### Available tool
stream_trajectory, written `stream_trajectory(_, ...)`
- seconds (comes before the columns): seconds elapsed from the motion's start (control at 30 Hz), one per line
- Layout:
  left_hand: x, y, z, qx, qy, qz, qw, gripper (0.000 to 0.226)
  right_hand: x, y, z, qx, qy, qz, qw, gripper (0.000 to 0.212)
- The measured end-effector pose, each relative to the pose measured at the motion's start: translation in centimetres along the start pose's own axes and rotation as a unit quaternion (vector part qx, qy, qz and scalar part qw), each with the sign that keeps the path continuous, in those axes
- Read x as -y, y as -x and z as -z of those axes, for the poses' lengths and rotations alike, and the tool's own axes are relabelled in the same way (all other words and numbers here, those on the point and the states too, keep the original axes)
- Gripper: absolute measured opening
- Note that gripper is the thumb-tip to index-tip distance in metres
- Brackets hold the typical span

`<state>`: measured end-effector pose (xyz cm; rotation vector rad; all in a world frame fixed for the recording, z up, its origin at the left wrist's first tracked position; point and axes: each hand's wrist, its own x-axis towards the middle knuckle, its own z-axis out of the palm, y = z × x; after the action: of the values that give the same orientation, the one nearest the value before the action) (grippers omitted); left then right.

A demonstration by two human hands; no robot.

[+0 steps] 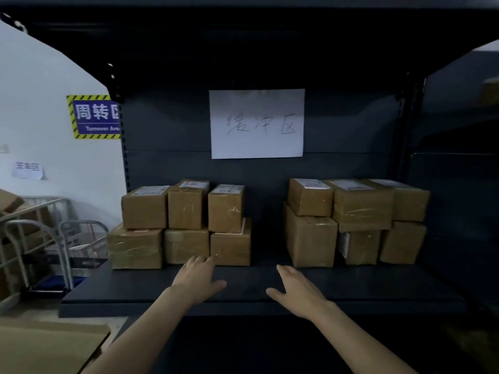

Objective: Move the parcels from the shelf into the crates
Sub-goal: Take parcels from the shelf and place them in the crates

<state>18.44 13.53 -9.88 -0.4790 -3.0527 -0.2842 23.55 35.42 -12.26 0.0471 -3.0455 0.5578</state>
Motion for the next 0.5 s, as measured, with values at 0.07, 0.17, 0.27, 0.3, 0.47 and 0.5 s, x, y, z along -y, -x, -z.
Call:
stream_trajectory(0.07,-0.7,-1.0,-0.2,0.004,0.005,-0.012,1.000,0.070,-0.7,-0.1,0.3,-0.006,-0.001,-0.014,1.000,0.073)
stream_trajectory(0.17,-1.6,-2.1,-0.4,0.000,0.015,-0.036,0.999,0.063,-1.9,-0.5,1.2,-0.016,-0.006,-0.040,0.999,0.073)
stream_trajectory(0.27,-2.2,-3.4,-0.4,-0.006,0.024,-0.065,0.998,0.064,-2.8,-1.0,2.0,-0.032,-0.009,-0.064,0.997,0.072)
stream_trajectory(0.3,-2.5,-3.8,-0.4,-0.005,0.030,-0.074,0.997,0.065,-2.9,-1.1,2.4,-0.035,-0.007,-0.071,0.997,0.072)
stream_trajectory(0.47,-4.6,-5.8,-0.5,0.001,0.064,-0.104,0.993,0.069,-4.3,-1.0,4.5,-0.059,-0.005,-0.075,0.995,0.071)
stream_trajectory(0.5,-5.3,-6.4,-0.4,-0.006,0.067,-0.109,0.992,0.070,-4.7,-1.0,5.3,-0.069,-0.009,-0.072,0.995,0.070)
